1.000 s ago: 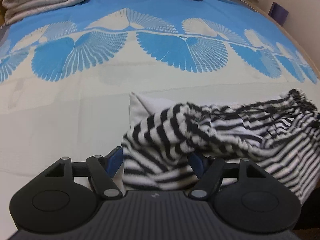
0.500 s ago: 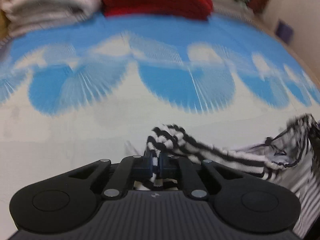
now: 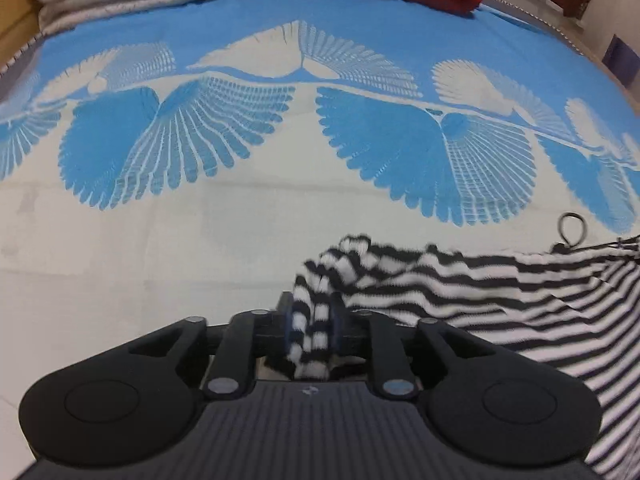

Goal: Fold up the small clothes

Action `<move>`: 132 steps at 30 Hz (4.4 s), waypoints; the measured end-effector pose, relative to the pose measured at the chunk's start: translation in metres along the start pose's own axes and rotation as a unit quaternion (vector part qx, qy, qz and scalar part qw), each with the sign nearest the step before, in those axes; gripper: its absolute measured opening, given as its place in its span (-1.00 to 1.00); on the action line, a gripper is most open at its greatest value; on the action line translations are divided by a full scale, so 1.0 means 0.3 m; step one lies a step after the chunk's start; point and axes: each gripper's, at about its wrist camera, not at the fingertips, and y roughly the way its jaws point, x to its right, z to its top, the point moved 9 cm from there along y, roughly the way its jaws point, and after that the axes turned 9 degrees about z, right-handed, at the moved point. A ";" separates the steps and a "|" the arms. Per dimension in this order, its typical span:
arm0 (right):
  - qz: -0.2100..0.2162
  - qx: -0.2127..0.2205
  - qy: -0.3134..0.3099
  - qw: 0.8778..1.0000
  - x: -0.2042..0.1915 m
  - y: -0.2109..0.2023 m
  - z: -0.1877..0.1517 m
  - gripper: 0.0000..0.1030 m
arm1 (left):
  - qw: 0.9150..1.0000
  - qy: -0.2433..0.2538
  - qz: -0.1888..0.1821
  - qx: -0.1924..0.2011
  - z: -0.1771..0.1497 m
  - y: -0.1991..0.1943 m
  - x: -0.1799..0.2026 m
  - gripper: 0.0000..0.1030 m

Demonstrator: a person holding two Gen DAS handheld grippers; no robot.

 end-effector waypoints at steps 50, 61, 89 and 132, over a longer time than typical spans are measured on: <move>0.060 -0.098 0.134 0.984 0.216 -0.397 -0.514 -1.00 | 0.987 0.022 0.048 -0.152 -0.591 -0.231 -0.261 -1.00; 0.054 0.011 0.087 0.995 0.152 -0.482 -0.370 -0.94 | 0.990 0.002 -0.140 0.005 -0.402 -0.444 -0.038 -0.49; 0.097 -0.051 -0.003 0.994 -0.200 -0.175 -0.188 -0.36 | 0.993 0.053 -0.105 -0.029 -0.197 -0.138 0.253 0.06; 0.078 -0.029 0.015 0.996 -0.008 -0.370 -0.300 -0.18 | 0.980 0.122 -0.152 -0.032 -0.428 -0.279 0.007 0.16</move>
